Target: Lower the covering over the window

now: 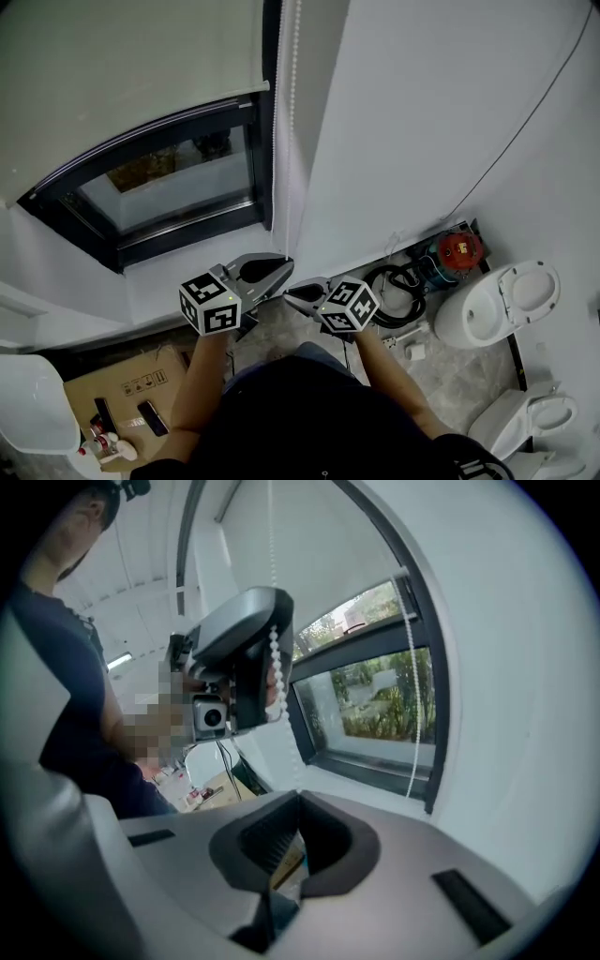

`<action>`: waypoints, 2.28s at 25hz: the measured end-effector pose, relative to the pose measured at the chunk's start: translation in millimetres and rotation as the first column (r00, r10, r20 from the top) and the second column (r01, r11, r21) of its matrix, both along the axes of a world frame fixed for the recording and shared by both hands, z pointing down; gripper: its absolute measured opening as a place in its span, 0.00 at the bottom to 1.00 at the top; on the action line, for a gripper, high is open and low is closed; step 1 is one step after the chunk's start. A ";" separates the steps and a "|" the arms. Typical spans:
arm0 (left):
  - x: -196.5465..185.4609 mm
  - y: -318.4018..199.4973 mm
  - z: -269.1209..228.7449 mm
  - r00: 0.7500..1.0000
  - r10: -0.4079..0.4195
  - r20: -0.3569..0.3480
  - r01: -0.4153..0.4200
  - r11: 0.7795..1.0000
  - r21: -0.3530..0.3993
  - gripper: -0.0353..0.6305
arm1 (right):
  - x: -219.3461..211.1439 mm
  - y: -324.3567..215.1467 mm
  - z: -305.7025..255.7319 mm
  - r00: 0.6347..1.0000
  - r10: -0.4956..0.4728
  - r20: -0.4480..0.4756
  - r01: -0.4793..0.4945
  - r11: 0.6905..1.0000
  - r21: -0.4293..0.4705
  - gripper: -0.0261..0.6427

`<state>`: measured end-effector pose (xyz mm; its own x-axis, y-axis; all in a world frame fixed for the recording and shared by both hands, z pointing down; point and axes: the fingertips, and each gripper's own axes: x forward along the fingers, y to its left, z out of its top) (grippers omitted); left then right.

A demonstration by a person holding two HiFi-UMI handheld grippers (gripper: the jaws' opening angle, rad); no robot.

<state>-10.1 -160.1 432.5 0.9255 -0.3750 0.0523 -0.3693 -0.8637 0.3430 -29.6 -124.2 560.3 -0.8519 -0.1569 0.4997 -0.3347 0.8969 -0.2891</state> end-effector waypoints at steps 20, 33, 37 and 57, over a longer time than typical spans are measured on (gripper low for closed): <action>-18.6 9.8 49.9 0.996 0.017 -0.082 -0.029 0.988 -0.154 0.07 | -2.1 20.8 41.7 0.990 -0.098 -0.105 0.090 0.993 -0.078 0.06; -30.0 11.9 49.8 0.994 -0.006 -0.111 -0.012 0.987 -0.161 0.07 | 12.9 -12.8 -76.0 0.997 -0.052 0.063 0.043 0.990 0.136 0.09; -30.5 13.0 50.5 0.993 -0.006 -0.116 -0.013 0.987 -0.163 0.07 | 8.6 -19.2 -124.3 0.984 -0.049 0.173 0.012 0.978 0.210 0.09; -30.9 15.1 50.4 0.992 -0.014 -0.128 -0.007 0.986 -0.165 0.07 | -11.2 -18.6 -198.3 0.937 -0.095 0.336 -0.010 0.955 0.297 0.16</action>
